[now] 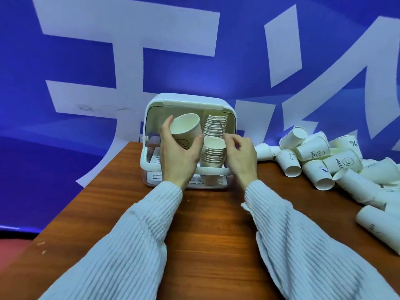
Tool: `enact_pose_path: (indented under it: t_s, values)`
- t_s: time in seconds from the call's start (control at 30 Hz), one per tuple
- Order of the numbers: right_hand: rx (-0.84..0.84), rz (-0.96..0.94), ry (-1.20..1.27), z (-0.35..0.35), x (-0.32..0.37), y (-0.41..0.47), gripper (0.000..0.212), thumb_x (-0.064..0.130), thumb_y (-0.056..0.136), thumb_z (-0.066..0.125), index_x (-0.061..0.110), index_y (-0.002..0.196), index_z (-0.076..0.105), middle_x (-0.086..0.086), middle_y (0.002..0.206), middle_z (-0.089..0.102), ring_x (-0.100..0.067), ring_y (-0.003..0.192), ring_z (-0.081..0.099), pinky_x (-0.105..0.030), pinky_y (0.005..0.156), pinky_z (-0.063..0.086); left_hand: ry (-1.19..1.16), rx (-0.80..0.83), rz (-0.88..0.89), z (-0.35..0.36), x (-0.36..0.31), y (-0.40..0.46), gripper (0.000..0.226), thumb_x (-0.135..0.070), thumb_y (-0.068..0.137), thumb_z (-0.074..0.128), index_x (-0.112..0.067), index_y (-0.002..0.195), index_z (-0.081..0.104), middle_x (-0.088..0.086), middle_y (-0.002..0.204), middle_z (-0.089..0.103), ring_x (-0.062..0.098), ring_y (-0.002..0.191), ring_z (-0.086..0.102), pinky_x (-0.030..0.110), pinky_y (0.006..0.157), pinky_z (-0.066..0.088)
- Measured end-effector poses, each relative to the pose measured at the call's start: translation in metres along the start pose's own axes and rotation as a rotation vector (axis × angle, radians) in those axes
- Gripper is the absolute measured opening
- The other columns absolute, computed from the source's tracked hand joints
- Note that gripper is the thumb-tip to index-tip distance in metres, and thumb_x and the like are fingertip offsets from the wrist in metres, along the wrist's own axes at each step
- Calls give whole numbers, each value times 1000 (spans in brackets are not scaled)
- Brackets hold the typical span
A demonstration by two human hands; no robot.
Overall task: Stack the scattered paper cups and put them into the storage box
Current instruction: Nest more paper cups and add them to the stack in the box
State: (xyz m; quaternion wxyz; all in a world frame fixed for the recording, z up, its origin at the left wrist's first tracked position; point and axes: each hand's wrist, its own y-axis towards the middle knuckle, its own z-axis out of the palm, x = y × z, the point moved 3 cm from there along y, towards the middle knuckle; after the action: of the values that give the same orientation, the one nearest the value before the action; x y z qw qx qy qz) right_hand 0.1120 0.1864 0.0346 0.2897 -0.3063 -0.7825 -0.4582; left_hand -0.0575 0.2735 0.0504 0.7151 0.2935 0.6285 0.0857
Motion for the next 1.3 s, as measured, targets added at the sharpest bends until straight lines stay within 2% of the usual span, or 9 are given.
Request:
enact_pose_path:
  t_s: [0.07, 0.13, 0.37, 0.53, 0.67, 0.8, 0.97, 1.2, 1.3]
  values:
    - [-137, -15, 122, -1, -17, -26, 30, 36, 106, 51, 28, 127, 70, 7, 114, 61, 11, 98, 54, -8, 89, 40, -10, 13, -10, 0, -3, 3, 77, -35, 85, 80, -32, 149, 36, -10, 135, 49, 15, 126, 48, 36, 107, 47]
    - [-179, 47, 172, 0, -31, -37, 31, 32, 107, 50, 25, 134, 64, 7, 125, 59, 18, 97, 49, -3, 83, 34, -21, 9, 4, 2, -8, 8, 77, -34, 85, 82, -29, 148, 38, -11, 132, 51, 14, 122, 51, 31, 103, 49]
    - [-154, 202, 302, 1, -47, -33, 30, 36, 106, 51, 26, 134, 60, 14, 115, 60, 11, 97, 55, -21, 90, 40, 18, 36, 84, 31, -24, 30, 83, -41, 77, 86, -25, 146, 42, -8, 134, 55, 16, 125, 55, 40, 107, 49]
    - [-119, 209, 325, 3, -43, -36, 24, 36, 108, 49, 29, 127, 60, 15, 114, 62, 6, 100, 57, -11, 80, 38, 356, 265, 112, 52, -14, 31, 81, -39, 83, 79, -22, 152, 40, 3, 145, 50, 22, 133, 48, 34, 108, 38]
    - [-131, 255, 372, 3, -46, -36, 19, 39, 108, 47, 34, 122, 58, 8, 119, 65, -7, 108, 60, -25, 87, 43, 722, 398, 51, 52, 13, 19, 73, -71, 94, 40, -27, 152, 45, 6, 144, 49, 32, 131, 45, 51, 108, 38]
    - [-177, 274, 353, 2, -50, -33, 23, 42, 107, 46, 31, 121, 60, 7, 116, 66, -13, 110, 60, -35, 97, 48, 782, 364, 69, 54, 13, 9, 68, -69, 100, 23, -32, 155, 40, 4, 159, 41, 32, 143, 34, 53, 115, 27]
    - [-236, 147, 30, -19, -70, -3, 29, 35, 104, 52, 25, 129, 62, 4, 122, 66, -19, 115, 56, -38, 101, 46, 732, 208, 367, 59, 14, -16, 66, -63, 99, 36, -38, 160, 27, 0, 170, 19, 27, 157, 4, 52, 124, 4]
    - [137, 64, -629, 1, -121, 46, 60, 40, 99, 51, 22, 155, 43, -9, 169, 29, -32, 157, 20, -45, 125, 20, 822, 237, 641, 73, 41, -52, 73, -55, 95, 48, -29, 161, 30, 7, 170, 17, 36, 157, 7, 63, 120, 12]
    - [35, 33, -644, 1, -116, 60, 42, 41, 99, 47, 20, 125, 72, -17, 149, 55, -36, 145, 40, -44, 118, 30, 785, 222, 656, 72, 39, -52, 73, -53, 94, 51, -28, 160, 32, 9, 168, 20, 35, 156, 10, 62, 121, 11]
